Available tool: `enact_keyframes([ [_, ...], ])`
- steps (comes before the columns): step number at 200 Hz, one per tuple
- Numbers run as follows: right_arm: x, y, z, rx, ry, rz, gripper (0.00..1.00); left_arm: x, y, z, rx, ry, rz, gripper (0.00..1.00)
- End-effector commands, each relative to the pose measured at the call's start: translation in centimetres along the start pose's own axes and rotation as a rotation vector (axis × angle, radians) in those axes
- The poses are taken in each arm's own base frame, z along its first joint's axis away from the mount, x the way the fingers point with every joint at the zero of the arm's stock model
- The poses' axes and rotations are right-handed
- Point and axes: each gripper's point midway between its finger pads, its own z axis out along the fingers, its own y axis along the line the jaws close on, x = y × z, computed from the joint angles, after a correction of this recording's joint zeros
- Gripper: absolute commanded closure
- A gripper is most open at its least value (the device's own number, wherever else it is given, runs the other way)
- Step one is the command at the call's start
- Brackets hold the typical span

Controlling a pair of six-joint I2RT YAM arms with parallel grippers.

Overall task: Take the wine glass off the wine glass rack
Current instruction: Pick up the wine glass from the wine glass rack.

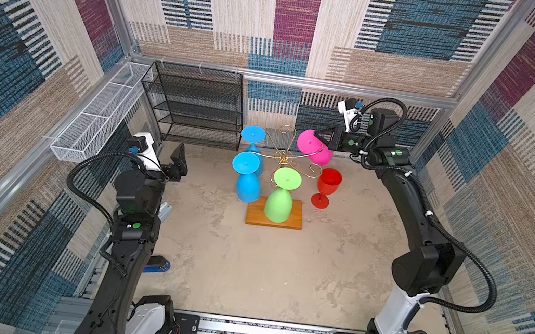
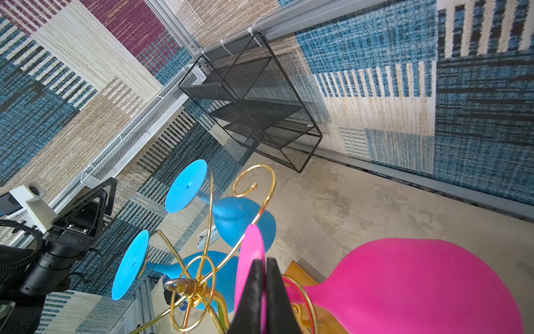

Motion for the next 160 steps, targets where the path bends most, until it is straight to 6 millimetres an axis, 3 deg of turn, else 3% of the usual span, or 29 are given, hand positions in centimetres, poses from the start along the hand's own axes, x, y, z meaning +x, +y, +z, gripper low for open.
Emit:
enact_keyframes([
  [1, 0.6, 0.4, -0.1, -0.028, 0.021, 0.031, 1.0, -0.9, -0.2, -0.1, 0.011, -0.036, 0.0, 0.17],
  [59, 0.9, 1.7, -0.2, -0.112, 0.018, 0.068, 1.0, -0.9, -0.2, -0.1, 0.01, -0.037, 0.001, 0.17],
  [160, -0.9, 4.1, -1.4, -0.195, -0.039, 0.09, 1.0, -1.1, -0.3, -0.2, 0.012, -0.042, 0.0, 0.17],
])
